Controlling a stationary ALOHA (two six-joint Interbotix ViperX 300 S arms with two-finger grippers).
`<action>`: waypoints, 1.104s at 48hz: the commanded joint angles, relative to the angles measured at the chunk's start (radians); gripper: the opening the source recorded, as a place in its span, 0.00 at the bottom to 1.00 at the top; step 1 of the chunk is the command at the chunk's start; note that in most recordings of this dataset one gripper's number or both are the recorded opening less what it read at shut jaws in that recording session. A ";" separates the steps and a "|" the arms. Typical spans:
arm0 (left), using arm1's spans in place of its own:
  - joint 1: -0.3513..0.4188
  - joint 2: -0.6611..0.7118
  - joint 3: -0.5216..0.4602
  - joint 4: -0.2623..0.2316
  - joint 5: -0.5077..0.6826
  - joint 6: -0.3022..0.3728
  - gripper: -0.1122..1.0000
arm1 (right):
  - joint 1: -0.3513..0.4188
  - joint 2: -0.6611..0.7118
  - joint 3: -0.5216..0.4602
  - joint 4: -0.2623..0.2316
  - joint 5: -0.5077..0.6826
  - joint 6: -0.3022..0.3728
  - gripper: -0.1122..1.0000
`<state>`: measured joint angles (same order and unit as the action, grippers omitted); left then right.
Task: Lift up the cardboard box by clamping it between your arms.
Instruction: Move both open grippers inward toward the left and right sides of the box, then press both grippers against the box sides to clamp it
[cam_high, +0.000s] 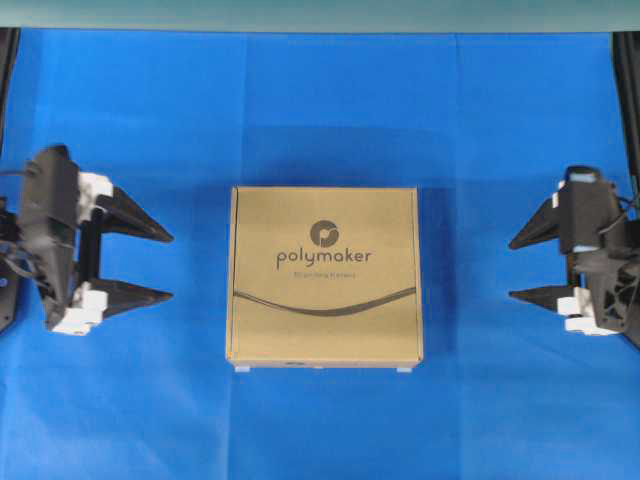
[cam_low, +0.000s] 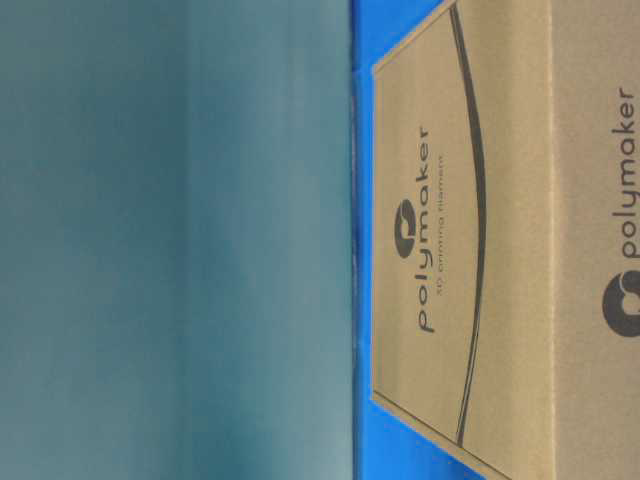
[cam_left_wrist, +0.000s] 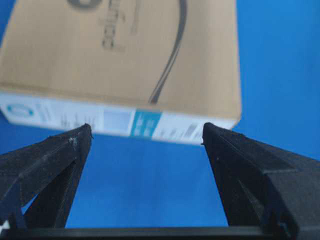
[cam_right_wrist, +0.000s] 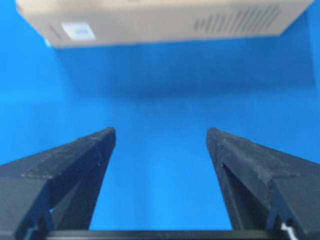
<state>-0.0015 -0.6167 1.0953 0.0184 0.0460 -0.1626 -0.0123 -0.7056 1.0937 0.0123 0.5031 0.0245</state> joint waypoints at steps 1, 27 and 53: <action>-0.003 0.058 -0.020 0.003 -0.002 0.006 0.88 | -0.002 0.037 -0.028 -0.002 -0.008 -0.011 1.00; 0.028 0.359 -0.130 0.005 0.011 0.069 0.88 | -0.023 0.354 -0.086 -0.002 -0.176 -0.017 1.00; 0.063 0.515 -0.183 0.005 0.043 0.080 0.88 | -0.041 0.592 -0.193 -0.002 -0.242 -0.066 1.00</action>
<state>0.0629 -0.1197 0.9311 0.0215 0.0982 -0.0844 -0.0537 -0.1197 0.9265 0.0107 0.2761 -0.0353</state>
